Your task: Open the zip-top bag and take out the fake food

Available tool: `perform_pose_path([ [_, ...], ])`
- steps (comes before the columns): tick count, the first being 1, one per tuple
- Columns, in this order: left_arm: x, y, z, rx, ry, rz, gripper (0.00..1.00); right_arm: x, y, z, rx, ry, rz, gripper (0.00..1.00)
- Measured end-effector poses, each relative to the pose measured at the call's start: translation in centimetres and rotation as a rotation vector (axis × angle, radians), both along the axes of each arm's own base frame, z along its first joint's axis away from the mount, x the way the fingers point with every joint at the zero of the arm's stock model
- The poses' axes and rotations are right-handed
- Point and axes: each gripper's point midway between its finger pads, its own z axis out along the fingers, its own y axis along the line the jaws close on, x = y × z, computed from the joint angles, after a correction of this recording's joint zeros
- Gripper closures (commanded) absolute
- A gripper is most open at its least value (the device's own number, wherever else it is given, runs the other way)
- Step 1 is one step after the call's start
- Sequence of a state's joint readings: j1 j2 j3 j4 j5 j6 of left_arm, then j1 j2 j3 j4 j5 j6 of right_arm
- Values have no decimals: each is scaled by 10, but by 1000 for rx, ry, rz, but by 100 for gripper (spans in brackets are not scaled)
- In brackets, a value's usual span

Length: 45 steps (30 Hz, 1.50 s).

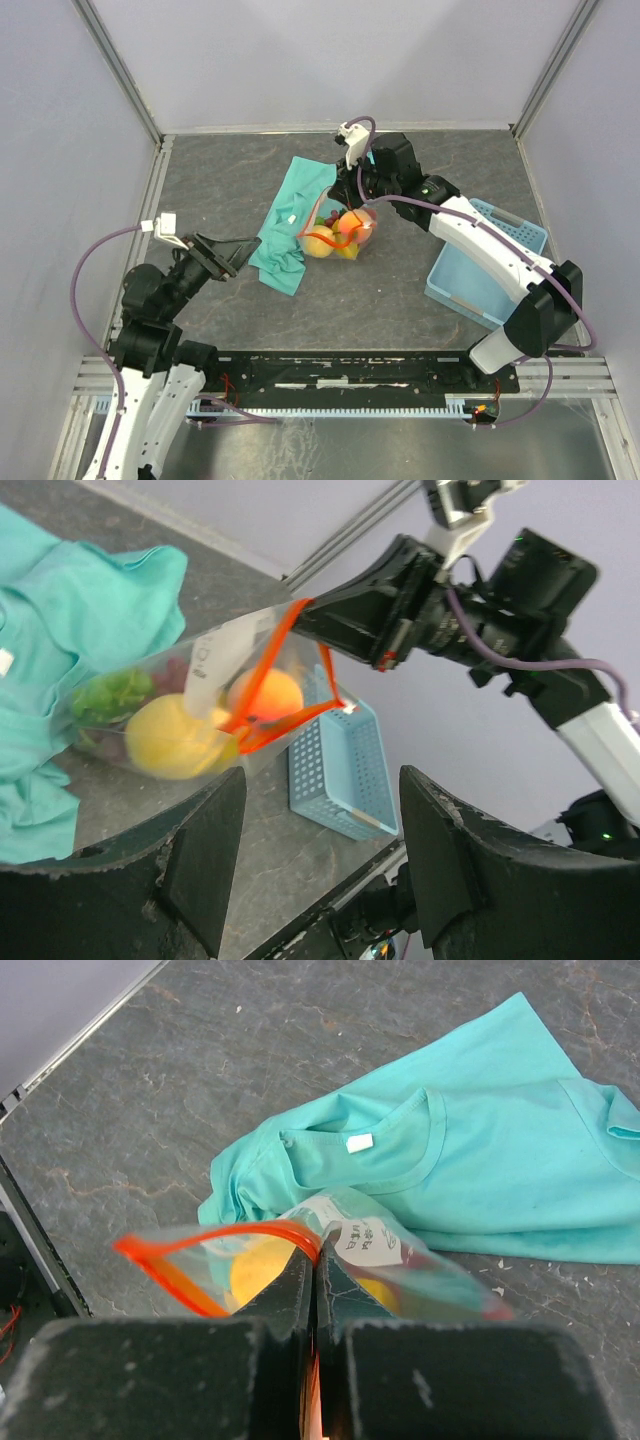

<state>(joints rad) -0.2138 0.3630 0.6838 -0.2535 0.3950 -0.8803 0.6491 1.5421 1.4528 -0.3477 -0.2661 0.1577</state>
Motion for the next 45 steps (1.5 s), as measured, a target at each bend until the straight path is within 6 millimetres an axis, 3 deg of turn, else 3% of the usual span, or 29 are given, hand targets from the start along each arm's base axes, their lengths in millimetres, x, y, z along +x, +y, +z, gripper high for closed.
perform_pose_path([
  [2,0,-1,1,-2,4,-6,30,-1,3,1,8,5,-2,98],
  [5,5,-3,-12,17,42,-12,30,-8,10,-1,20,15,31,98],
  [9,15,-8,-29,179,40,-40,30,-25,15,-13,15,29,127,98],
  [15,43,-27,-5,414,-212,-162,30,-59,0,-36,-23,33,221,98],
  [20,49,-71,-27,551,-375,-391,29,-76,-7,-39,-14,26,256,98],
  [24,35,-112,-53,637,-450,-553,28,-82,-9,-41,-7,27,268,98],
  [28,33,-127,-65,710,-518,-586,29,-87,-12,-41,1,20,272,98],
  [35,47,-138,-86,798,-532,-584,58,-94,-18,-47,0,27,271,98],
  [37,51,-139,-96,818,-513,-592,72,-95,-19,-49,-3,30,270,97],
  [39,54,-140,-104,831,-497,-602,95,-96,-21,-50,-5,29,265,95],
  [40,55,-141,-108,839,-489,-608,97,-96,-22,-50,-6,27,261,93],
  [43,56,-143,-112,847,-482,-618,97,-96,-26,-52,-16,26,241,79],
  [45,57,-143,-112,845,-469,-615,97,-93,-30,-54,-31,25,203,55],
])
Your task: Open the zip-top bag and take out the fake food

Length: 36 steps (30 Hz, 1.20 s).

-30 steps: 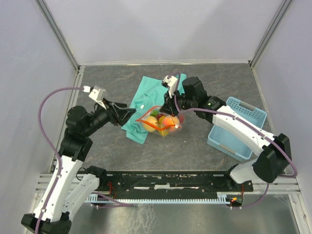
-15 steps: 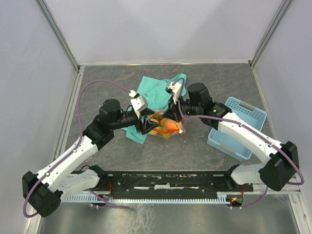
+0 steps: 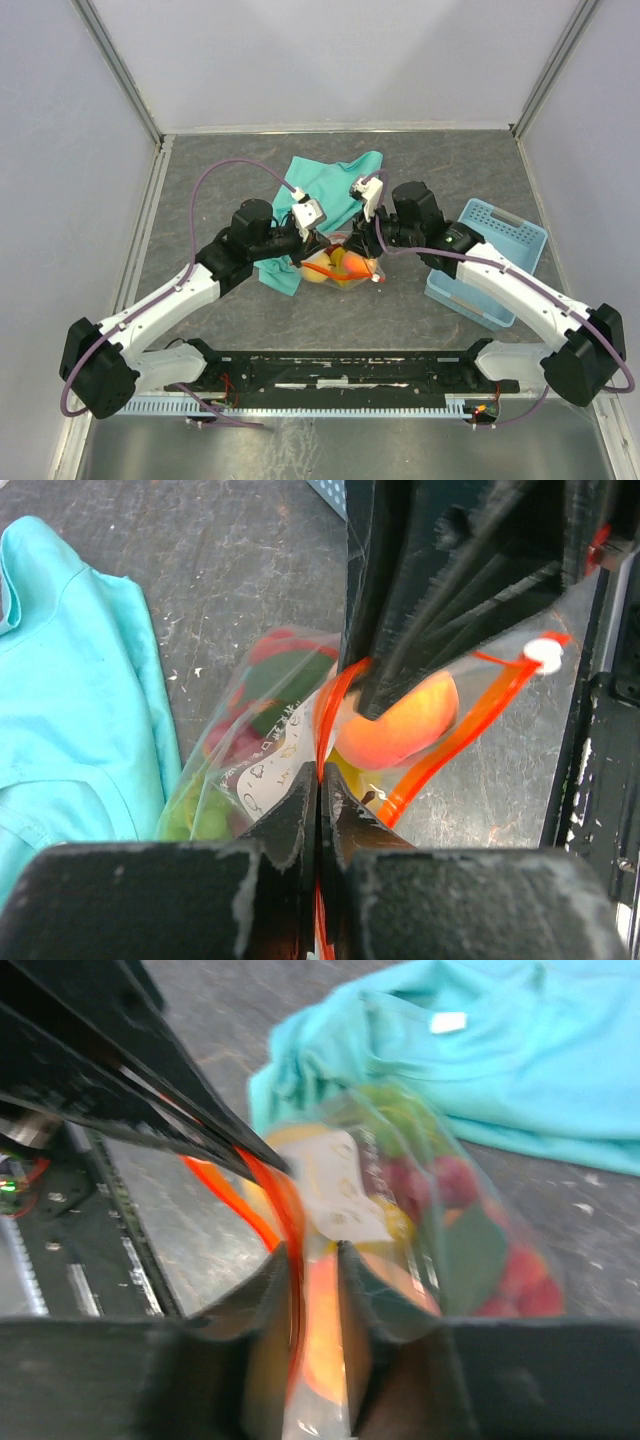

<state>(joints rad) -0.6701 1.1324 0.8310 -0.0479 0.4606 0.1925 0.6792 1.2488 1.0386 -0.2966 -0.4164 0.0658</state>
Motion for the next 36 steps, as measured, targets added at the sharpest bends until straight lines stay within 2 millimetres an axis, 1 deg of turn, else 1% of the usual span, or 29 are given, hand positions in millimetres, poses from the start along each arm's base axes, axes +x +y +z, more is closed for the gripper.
perform_pose_path([
  [3,2,0,4,-27,49,40,97,4,-16,-4,-33,6,-100,35],
  [5,1,-3,8,-60,100,63,97,-1,-33,-3,-41,0,-170,18],
  [6,0,-4,9,-77,126,73,97,-5,-39,-1,-29,-3,-191,13],
  [8,0,-9,11,-119,181,90,97,-20,-56,9,19,-29,-236,10],
  [10,-1,-17,11,-157,234,99,97,-39,-71,27,97,-74,-251,13],
  [13,-5,-36,5,-206,327,96,97,-67,-86,65,248,-155,-240,29],
  [15,-8,-50,-1,-226,382,87,97,-80,-89,81,315,-185,-213,40],
  [16,-10,-57,-5,-232,410,80,97,-84,-89,82,330,-187,-199,45],
  [17,-13,-64,-10,-236,437,74,97,-85,-88,78,330,-177,-190,47],
  [18,-16,-72,-14,-237,462,66,97,-86,-86,70,319,-159,-183,50],
  [21,-21,-87,-24,-244,518,60,97,-82,-84,35,248,-79,-199,56],
  [24,-22,-96,-25,-267,552,65,97,-70,-96,-5,143,-27,-302,61],
  [27,-21,-98,-20,-293,560,71,97,-62,-107,-28,79,-12,-377,66],
  [29,-19,-99,-17,-313,565,74,97,-58,-107,-38,54,3,-395,67],
  [33,-17,-103,-17,-332,586,80,97,-48,-100,-59,22,48,-412,66],
  [35,-16,-106,-19,-334,602,84,97,-45,-100,-73,-4,69,-432,61],
  [36,-15,-107,-19,-339,608,85,97,-43,-102,-77,-11,74,-447,58],
])
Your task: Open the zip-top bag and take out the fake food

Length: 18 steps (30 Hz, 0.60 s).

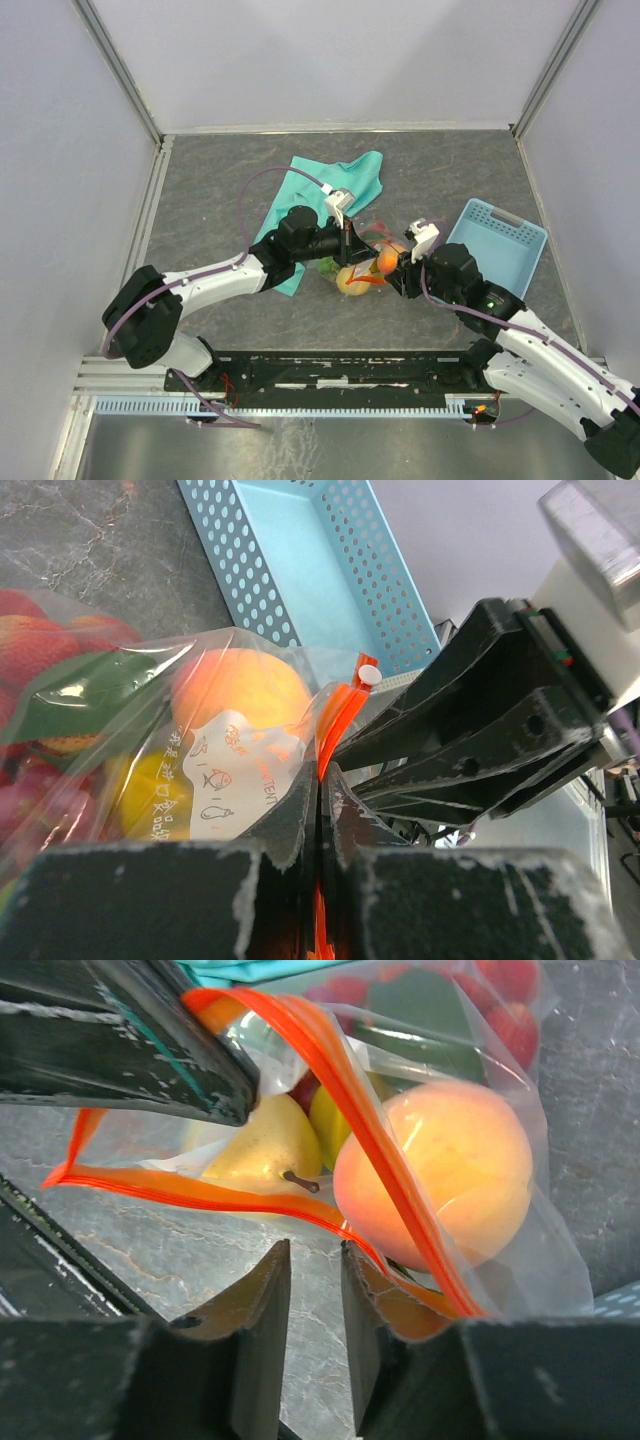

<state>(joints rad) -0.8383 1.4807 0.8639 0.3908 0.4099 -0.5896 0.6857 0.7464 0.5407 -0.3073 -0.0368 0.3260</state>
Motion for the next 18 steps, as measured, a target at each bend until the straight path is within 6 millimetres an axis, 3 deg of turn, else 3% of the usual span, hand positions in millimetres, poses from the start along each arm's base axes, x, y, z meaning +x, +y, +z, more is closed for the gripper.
perform_pose_path([
  [10,-5,-21,-8,-10,55,-33,97,26,-19,14,17,-111,-179,34],
  [18,-7,-26,-7,-22,65,-41,97,43,-31,-15,-82,-78,-280,21],
])
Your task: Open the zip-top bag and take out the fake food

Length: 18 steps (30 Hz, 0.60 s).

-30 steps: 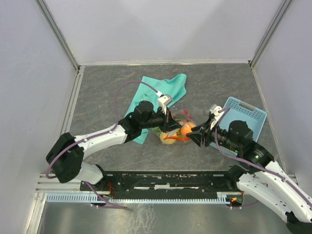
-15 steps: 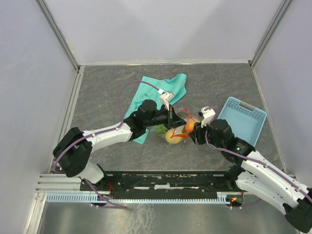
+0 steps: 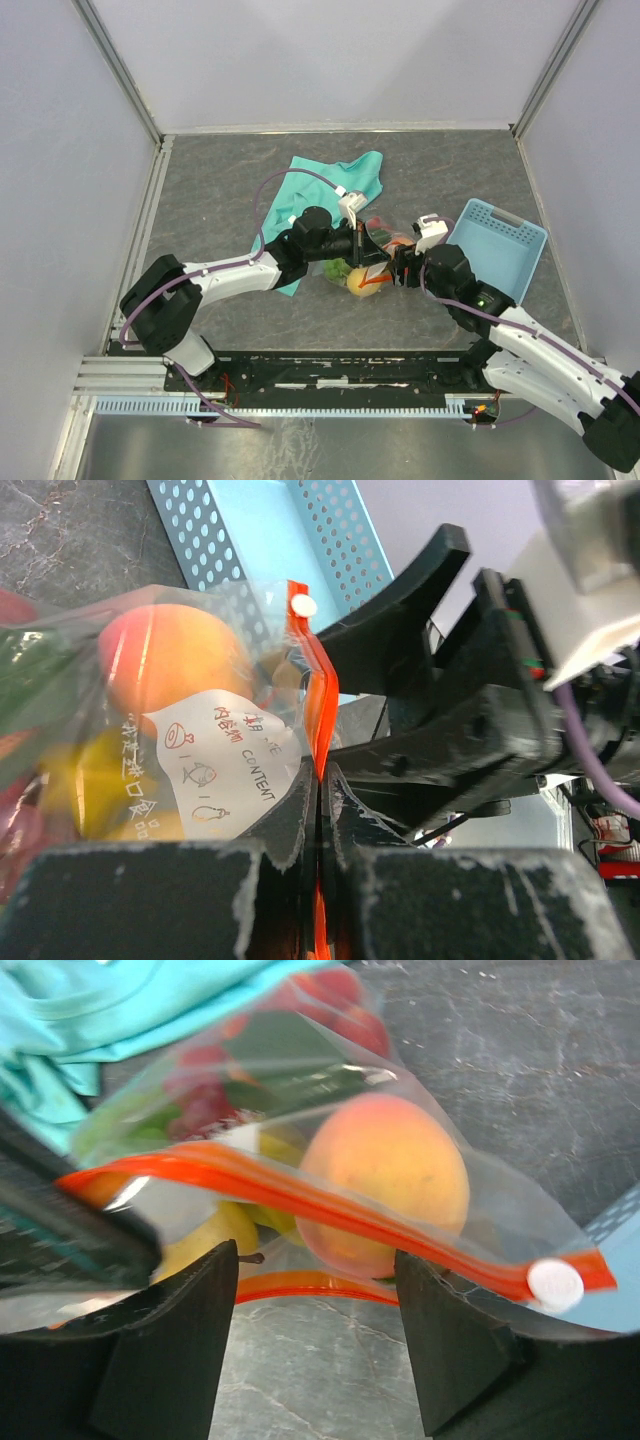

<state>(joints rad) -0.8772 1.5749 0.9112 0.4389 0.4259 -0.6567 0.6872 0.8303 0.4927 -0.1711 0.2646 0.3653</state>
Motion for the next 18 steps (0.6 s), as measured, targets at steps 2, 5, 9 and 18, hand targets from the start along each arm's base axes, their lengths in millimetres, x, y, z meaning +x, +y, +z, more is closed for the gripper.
perform_pose_path([
  [2,-1,0,0,-2,1,-4,97,3,-5,-5,-16,1,-34,17],
  [5,-1,-1,1,-4,-1,-6,97,8,-10,-5,-20,-18,-72,15],
  [9,-4,-1,2,-8,1,-23,97,17,-10,1,-15,-54,-104,11],
  [18,0,2,1,-11,-2,-8,97,33,-9,-8,-40,-69,-154,9],
])
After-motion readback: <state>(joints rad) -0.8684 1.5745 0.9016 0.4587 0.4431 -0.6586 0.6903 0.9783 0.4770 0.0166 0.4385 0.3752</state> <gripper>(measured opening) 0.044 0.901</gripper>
